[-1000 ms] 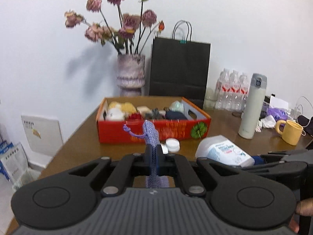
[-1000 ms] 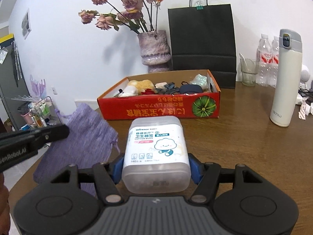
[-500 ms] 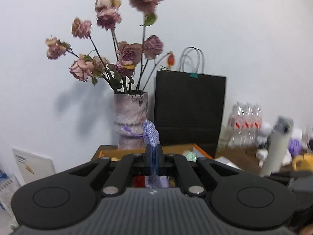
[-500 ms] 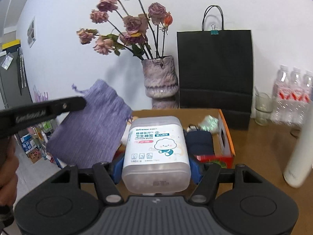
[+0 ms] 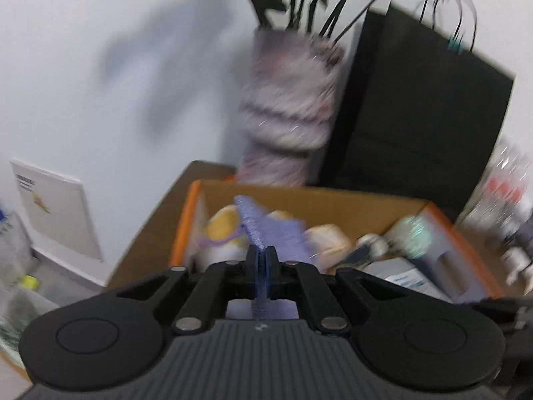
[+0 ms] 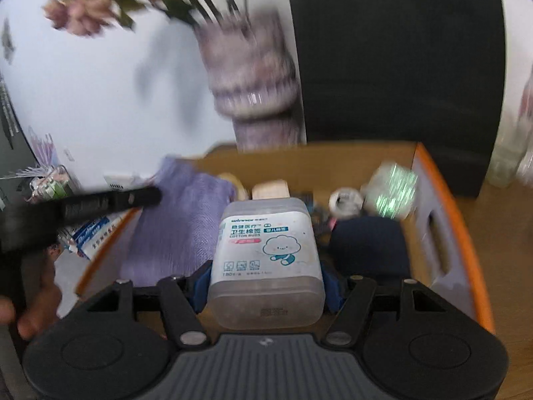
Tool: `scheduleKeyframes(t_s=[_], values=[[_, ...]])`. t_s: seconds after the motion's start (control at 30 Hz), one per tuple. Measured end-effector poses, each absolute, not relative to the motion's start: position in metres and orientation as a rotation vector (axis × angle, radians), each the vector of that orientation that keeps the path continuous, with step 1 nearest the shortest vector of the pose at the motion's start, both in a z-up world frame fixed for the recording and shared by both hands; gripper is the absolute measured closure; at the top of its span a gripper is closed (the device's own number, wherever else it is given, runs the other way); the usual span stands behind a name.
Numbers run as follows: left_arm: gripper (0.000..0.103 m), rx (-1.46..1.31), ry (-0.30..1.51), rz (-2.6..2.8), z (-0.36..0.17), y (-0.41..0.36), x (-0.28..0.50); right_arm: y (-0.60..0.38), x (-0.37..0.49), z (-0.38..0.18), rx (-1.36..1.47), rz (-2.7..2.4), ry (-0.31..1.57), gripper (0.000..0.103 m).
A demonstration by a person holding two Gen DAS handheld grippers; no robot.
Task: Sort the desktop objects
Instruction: 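Carry the pouch and swab container into the box and open both grippers, then return both grippers to the table toward the white cap and white piece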
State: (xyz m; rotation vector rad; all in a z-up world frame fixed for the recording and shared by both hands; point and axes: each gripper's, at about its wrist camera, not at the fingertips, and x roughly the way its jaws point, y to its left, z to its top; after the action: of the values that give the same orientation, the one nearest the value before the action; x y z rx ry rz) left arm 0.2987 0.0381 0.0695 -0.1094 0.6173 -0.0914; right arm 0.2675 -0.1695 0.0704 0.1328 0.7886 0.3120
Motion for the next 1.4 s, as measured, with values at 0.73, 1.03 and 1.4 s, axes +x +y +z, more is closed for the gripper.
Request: scheduleKeyframes(t_s=[0.73, 1.03, 1.4], values=[[0.0, -0.015, 0.722, -0.039, 0.138, 0.023, 0.242, -0.193, 0.234, 0.139, 0.04, 0.242, 0.776, 0.009], [0.0, 0.017, 0.755, -0.038, 0.145, 0.011, 0.196, -0.241, 0.198, 0.144, 0.087, 0.164, 0.771, 0.007], [0.0, -0.002, 0.549, -0.066, 0.115, -0.007, 0.07, -0.244, 0.091, 0.12, 0.092, 0.224, 0.584, 0.004]])
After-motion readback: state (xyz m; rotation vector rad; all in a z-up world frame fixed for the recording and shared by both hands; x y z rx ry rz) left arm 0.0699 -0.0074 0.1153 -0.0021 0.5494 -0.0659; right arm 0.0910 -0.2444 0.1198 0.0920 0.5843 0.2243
